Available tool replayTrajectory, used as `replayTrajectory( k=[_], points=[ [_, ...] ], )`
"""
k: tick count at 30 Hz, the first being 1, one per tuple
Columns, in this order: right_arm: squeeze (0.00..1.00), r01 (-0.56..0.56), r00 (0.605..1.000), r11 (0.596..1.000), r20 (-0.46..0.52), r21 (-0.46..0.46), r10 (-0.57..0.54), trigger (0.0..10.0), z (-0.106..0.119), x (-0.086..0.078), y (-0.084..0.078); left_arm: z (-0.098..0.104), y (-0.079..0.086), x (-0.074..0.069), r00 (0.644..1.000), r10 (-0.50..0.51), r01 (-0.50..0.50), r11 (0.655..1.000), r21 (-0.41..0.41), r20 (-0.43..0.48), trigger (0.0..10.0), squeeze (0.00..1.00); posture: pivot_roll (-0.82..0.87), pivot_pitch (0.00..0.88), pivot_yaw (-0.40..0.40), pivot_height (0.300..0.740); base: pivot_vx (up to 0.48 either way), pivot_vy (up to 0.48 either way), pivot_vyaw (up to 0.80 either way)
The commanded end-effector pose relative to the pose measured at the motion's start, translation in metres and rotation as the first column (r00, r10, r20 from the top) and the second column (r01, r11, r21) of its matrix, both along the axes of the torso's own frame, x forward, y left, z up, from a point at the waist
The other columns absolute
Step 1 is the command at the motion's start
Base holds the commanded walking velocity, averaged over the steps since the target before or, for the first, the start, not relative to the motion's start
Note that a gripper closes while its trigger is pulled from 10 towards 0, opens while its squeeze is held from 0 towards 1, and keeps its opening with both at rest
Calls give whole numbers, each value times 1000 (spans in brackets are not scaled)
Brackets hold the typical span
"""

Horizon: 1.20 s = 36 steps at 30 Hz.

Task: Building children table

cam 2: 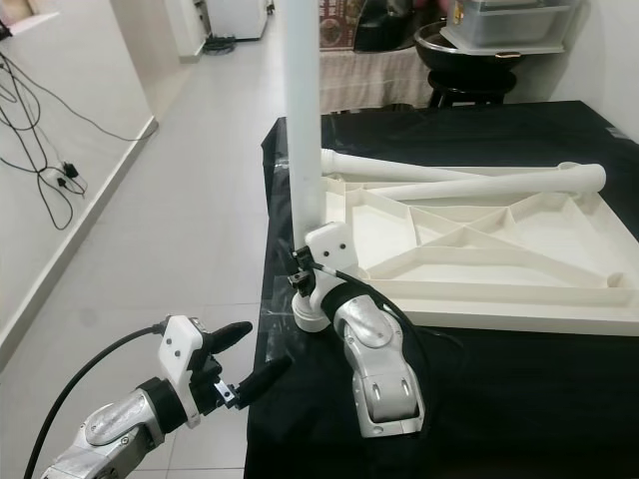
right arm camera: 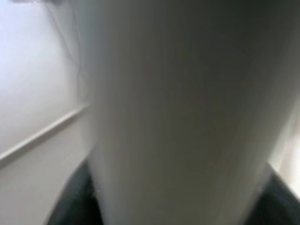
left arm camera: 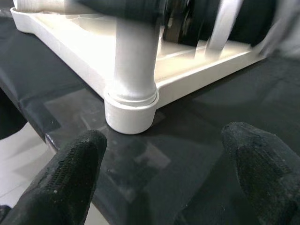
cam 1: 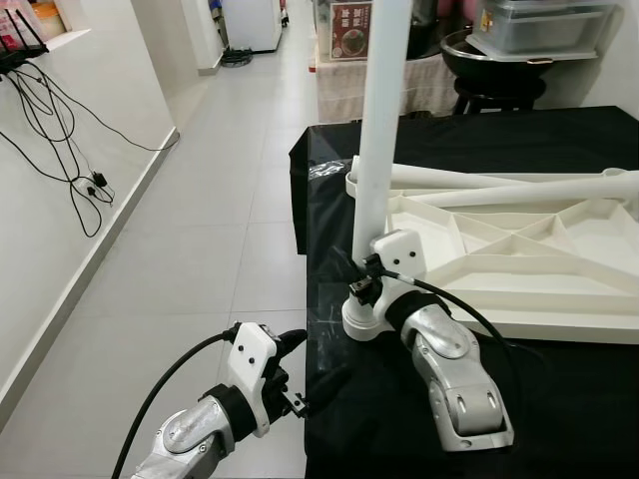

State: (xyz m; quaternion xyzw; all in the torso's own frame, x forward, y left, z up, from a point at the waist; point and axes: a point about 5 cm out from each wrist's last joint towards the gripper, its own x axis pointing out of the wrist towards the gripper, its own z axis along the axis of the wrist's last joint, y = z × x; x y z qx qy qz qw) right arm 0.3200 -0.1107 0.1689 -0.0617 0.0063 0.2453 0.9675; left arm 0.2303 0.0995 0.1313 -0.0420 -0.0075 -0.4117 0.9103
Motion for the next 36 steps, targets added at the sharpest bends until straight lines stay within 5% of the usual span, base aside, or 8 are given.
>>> replayTrajectory(
  k=[1,5,6,8,19,21,22,36],
  points=[
    [1000,-78,997,996,-23,49,79,10000,-1,2,3,-4,5,-1,1000,8,-7,1000,15,-22,10000,0,-24,145,55,740,0,0,0],
    [1000,-226,974,973,7,42,225,10000,9,5,2,-4,4,-1,1000,5,-4,1000,15,-22,10000,0,-19,145,52,740,0,0,0],
    [349,-323,946,947,15,3,322,10000,13,6,1,-4,3,-1,1000,3,-3,1000,14,-22,10000,0,-18,146,50,740,0,0,0],
    [0,-422,906,906,5,-44,423,10000,16,7,0,-3,2,-2,1000,3,-3,1000,12,-21,10000,0,-10,150,43,740,0,0,0],
    [0,-609,793,773,-135,-179,594,10000,11,37,-4,0,-6,-10,1000,0,0,1000,-2,-23,10000,0,23,186,32,740,0,0,0],
    [0,-608,794,782,-119,-141,596,7843,20,45,-5,1,-7,-15,1000,-3,3,1000,-3,-27,10000,0,41,209,30,740,0,0,0],
    [0,-613,790,782,-112,-115,603,0,24,47,-5,1,-7,-17,1000,-3,3,1000,-4,-30,10000,0,45,219,31,740,0,0,0],
    [0,-632,775,771,-80,-77,627,0,27,52,-26,2,-3,-24,998,-21,21,1000,-1,-58,10000,0,20,230,66,740,0,0,0]
  ],
)
